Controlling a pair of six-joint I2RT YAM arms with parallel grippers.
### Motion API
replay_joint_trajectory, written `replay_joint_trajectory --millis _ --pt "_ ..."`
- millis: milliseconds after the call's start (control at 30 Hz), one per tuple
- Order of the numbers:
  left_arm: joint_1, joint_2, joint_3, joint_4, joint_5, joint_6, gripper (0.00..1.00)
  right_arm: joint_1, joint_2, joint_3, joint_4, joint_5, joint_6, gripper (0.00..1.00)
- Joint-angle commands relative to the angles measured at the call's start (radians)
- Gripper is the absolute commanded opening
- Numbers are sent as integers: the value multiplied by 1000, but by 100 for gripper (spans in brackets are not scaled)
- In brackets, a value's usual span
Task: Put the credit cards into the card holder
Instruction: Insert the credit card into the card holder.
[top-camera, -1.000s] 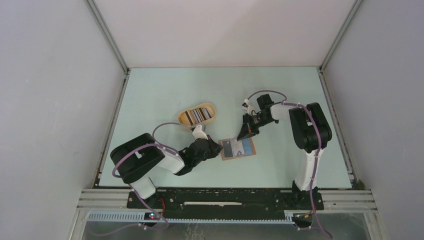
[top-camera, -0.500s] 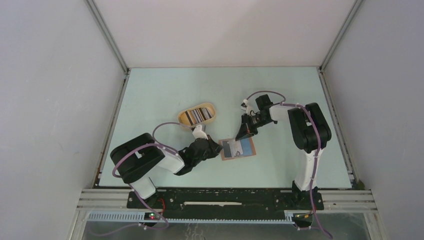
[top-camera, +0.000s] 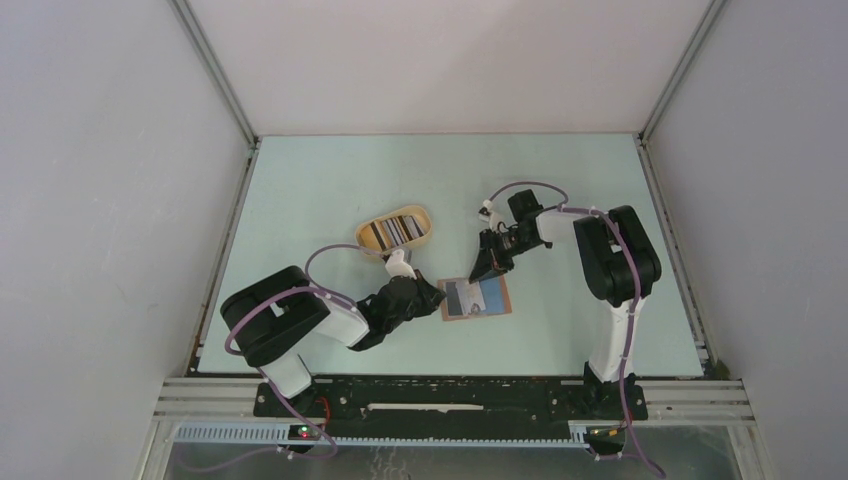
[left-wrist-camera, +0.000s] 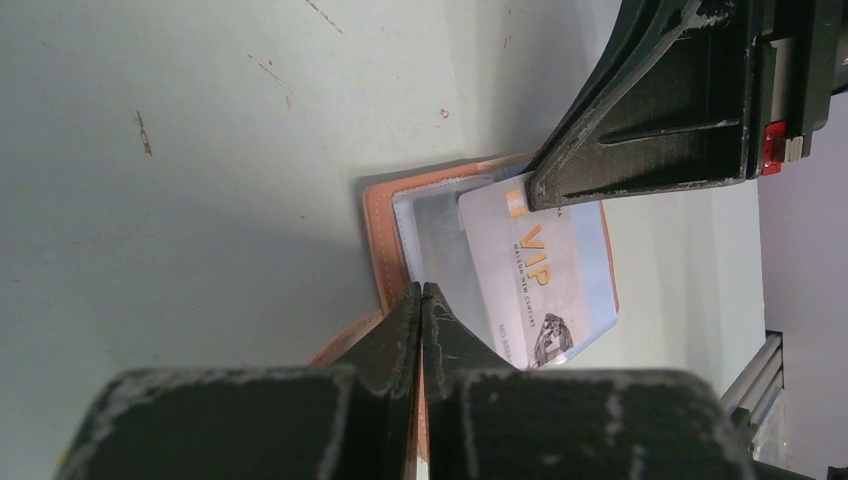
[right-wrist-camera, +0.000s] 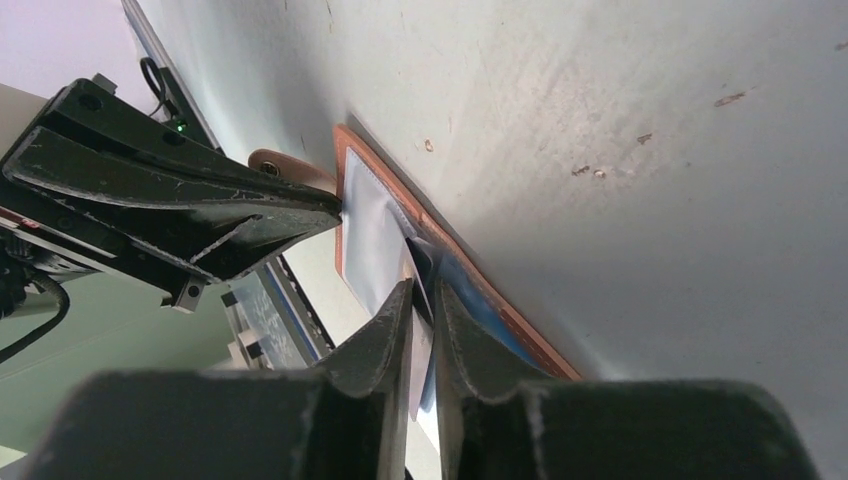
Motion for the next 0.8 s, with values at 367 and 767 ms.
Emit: replay_joint_trajectory --millis 367,767 --pt "5 1 2 51 19 25 5 50 -106 62 -114 126 -149 36" --pt "5 1 -4 62 22 25 4 52 -169 69 -139 214 -223 49"
